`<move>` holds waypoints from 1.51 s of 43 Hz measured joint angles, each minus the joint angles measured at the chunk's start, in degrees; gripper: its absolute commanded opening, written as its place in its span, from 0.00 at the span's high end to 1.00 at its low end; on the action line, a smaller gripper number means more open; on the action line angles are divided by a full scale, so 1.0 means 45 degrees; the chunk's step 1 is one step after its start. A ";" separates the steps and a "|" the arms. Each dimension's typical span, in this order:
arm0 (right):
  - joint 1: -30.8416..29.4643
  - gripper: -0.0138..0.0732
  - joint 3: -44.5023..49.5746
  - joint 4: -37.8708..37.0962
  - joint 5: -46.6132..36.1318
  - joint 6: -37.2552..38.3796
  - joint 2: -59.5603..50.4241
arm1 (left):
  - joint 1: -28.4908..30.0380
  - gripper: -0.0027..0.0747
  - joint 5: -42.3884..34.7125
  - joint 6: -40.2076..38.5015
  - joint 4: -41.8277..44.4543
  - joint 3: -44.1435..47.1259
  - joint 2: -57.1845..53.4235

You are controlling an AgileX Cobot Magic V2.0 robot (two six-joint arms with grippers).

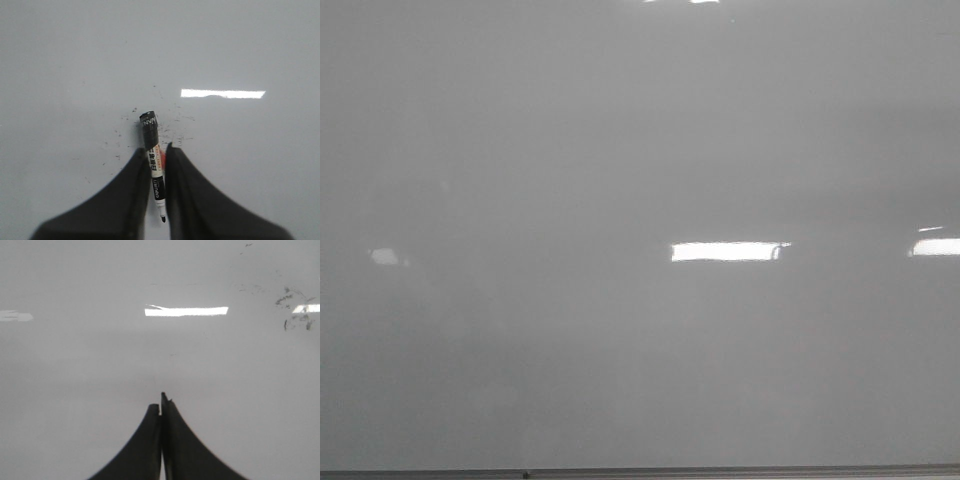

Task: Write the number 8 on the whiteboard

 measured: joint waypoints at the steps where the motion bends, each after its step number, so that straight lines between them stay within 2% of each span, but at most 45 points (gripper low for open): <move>1: 0.0000 0.56 0.0000 0.0000 0.0021 0.0000 0.0000 | 0.0000 0.41 0.0000 0.0000 0.0000 0.0000 0.0000; 5: 0.0000 0.36 0.0000 0.0000 0.0021 0.0000 0.0000 | 0.0000 0.16 0.0000 0.0000 0.0000 0.0000 0.0000; 7: 0.0000 0.28 0.0000 0.0000 0.0021 0.0000 0.0000 | 0.0000 0.08 0.0000 0.0000 0.0000 0.0000 0.0000; 9: 0.0000 0.23 0.0000 0.0000 0.0021 0.0000 0.0000 | 0.0000 0.06 0.0000 0.0000 0.0000 0.0000 0.0000; 12: 0.0000 0.21 0.0000 0.0000 0.0021 0.0000 0.0000 | 0.0000 0.08 0.0000 0.0000 0.0000 0.0000 0.0000; 28: 0.0000 0.21 0.0000 0.0000 0.0021 0.0000 0.0000 | 0.0000 0.24 0.0163 0.0000 -0.0243 -0.0051 0.0397; 37: 0.0000 0.21 0.0000 0.0000 0.0021 0.0000 0.0000 | 0.0000 0.24 0.1848 0.0000 -0.0799 -0.1049 0.3506; 43: 0.0000 0.21 0.0000 0.0000 0.0021 0.0000 0.0000 | 0.0000 0.24 0.2238 0.0000 -0.1305 -0.1870 0.6229; 55: 0.0000 0.21 0.0000 0.0000 0.0021 0.0000 0.0000 | 0.0000 0.24 0.0673 -0.0192 -0.1464 -0.2736 1.0286; 65: 0.0000 0.21 0.0000 0.0000 0.0021 0.0000 0.0000 | 0.0000 0.35 -0.1216 -0.0225 -0.1238 -0.3133 1.1910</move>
